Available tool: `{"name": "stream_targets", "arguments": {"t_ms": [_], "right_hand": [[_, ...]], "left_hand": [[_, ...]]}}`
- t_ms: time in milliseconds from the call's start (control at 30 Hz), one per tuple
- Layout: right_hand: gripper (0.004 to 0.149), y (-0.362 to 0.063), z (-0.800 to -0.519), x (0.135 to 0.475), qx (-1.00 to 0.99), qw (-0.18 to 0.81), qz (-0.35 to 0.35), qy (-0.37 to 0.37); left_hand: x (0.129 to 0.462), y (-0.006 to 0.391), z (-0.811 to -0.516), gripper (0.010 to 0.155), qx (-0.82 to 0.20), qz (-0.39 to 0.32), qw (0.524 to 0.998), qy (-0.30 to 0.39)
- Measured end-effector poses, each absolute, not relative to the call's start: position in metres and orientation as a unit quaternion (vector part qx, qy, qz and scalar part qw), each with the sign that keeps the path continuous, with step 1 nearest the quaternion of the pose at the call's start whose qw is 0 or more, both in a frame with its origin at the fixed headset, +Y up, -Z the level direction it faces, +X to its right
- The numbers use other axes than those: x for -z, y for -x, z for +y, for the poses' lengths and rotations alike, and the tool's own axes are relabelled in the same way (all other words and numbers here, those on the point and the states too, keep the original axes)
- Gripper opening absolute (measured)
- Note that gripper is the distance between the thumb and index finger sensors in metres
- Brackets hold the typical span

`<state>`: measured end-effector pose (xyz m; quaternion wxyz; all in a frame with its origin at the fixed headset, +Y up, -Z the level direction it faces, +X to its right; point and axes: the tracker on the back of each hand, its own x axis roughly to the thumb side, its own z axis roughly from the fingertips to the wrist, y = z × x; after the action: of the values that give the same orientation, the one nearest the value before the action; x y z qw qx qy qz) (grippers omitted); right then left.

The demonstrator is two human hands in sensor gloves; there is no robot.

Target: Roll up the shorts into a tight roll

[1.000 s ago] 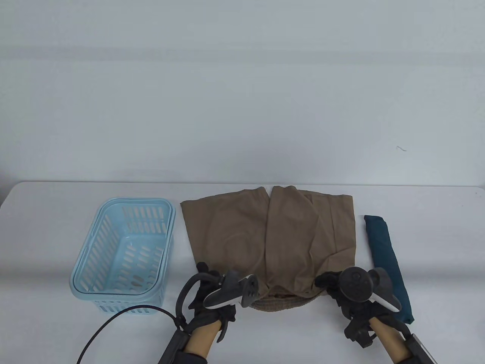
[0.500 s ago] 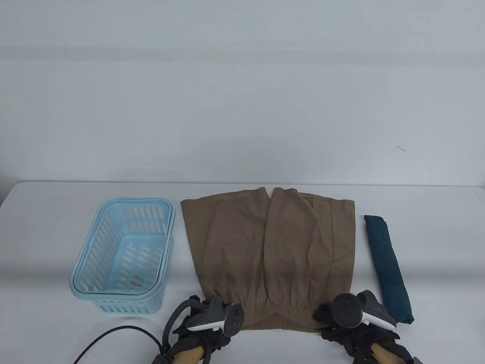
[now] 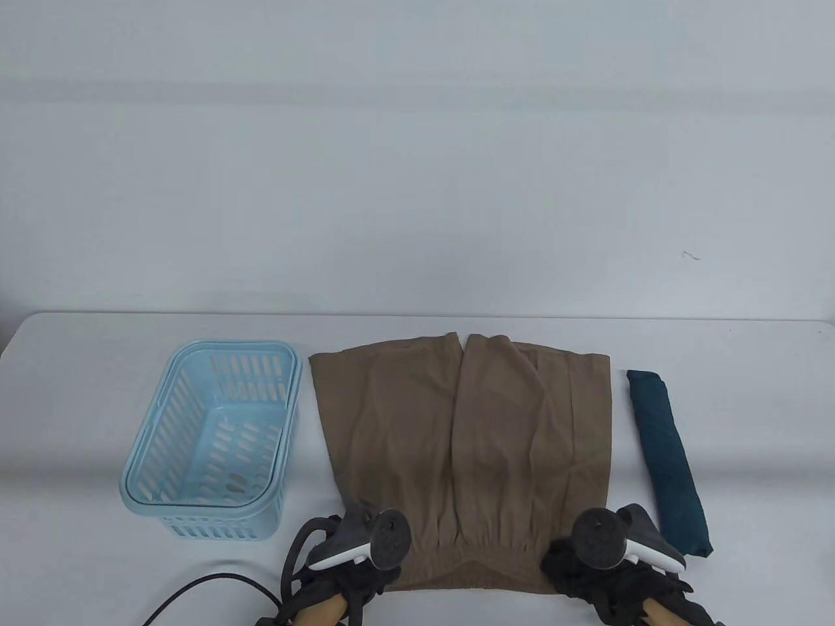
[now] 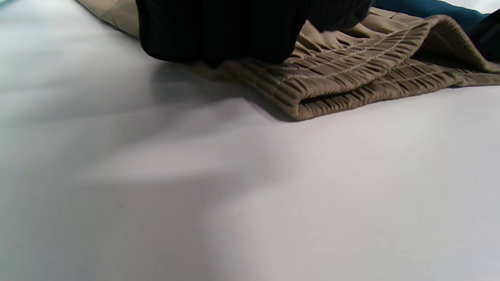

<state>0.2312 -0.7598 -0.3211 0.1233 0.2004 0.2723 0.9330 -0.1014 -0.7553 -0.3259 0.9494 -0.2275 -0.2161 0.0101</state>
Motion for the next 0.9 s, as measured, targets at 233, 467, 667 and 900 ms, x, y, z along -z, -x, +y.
{"name": "stream_targets", "arguments": {"t_ms": [233,467,667,900], "right_hand": [[0.048,-0.229,-0.757,0.32,-0.942,0.133,0.236,-0.196],[0.055,-0.207,-0.738,0.322,-0.944,0.183,0.184,-0.205],[0.062,-0.16,-0.738,0.322,-0.935,0.17,0.222,-0.219],[0.071,-0.113,-0.768,0.317,-0.92,0.131,0.302,-0.214]], "left_hand": [[0.327,0.103,-0.753,0.056,-0.029,-0.222,0.954,0.198],[0.343,0.095,-0.72,0.058,-0.082,-0.217,0.966,0.115],[0.382,0.057,-0.689,0.056,-0.087,-0.218,0.968,0.092],[0.438,-0.005,-0.685,0.056,-0.096,-0.217,0.963,0.124]]}}
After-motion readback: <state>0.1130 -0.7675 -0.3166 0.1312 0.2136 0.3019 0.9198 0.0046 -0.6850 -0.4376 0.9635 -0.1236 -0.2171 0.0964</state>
